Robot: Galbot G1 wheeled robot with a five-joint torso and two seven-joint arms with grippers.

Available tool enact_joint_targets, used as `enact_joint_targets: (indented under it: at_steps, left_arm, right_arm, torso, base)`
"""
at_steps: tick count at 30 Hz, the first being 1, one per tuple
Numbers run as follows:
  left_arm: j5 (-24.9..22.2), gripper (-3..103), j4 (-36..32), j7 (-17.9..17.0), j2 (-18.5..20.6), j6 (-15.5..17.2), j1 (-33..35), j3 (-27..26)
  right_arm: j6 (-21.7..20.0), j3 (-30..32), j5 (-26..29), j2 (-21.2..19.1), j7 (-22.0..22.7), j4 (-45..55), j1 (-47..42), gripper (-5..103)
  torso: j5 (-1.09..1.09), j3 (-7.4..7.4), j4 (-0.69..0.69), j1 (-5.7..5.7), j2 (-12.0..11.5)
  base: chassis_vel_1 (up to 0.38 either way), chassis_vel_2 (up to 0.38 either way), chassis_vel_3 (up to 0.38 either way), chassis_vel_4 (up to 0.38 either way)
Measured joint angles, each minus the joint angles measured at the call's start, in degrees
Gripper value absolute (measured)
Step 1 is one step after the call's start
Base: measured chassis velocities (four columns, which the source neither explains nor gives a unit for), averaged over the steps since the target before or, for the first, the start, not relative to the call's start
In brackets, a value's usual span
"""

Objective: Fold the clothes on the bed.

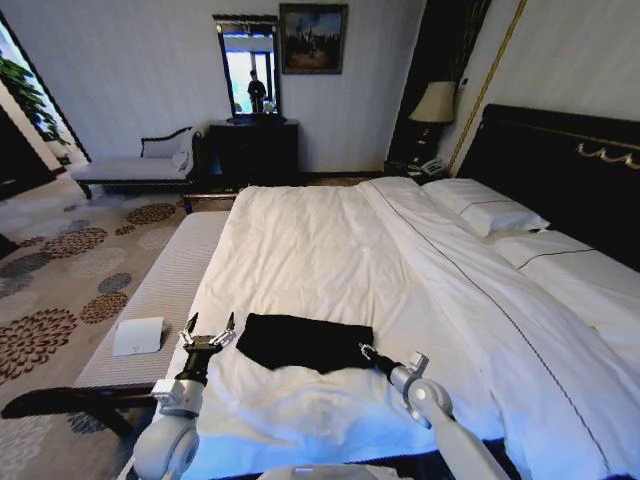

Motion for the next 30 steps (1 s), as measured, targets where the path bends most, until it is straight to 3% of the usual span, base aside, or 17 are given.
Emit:
enact_joint_targets:
  at_steps: [5,18,30]
  left_arm:
    - [0.0,100,0.0,0.0,0.0,0.0,0.0,0.0]
    - [0.0,100,0.0,0.0,0.0,0.0,0.0,0.0]
    - [0.0,100,0.0,0.0,0.0,0.0,0.0,0.0]
  right_arm:
    - [0.1,0.0,0.0,0.1,0.2,0.7,-0.1,3]
    - [1.1,1.3,0.0,-0.3,0.9,4.2,-0.7,3]
    - [1.5,6.9,2.2,-7.7,1.6,6.0,-0.9,3]
  torso:
    - [-0.02,0.0,-0.01,0.0,0.0]
    - [0.0,0.0,0.0,0.0,0.0]
    - [0.0,-0.01,-0.02,0.0,0.0]
  base:
    - [0.0,0.0,0.0,0.0]
    - [0.0,0.0,0.0,0.0]
    - [0.0,0.0,0.0,0.0]
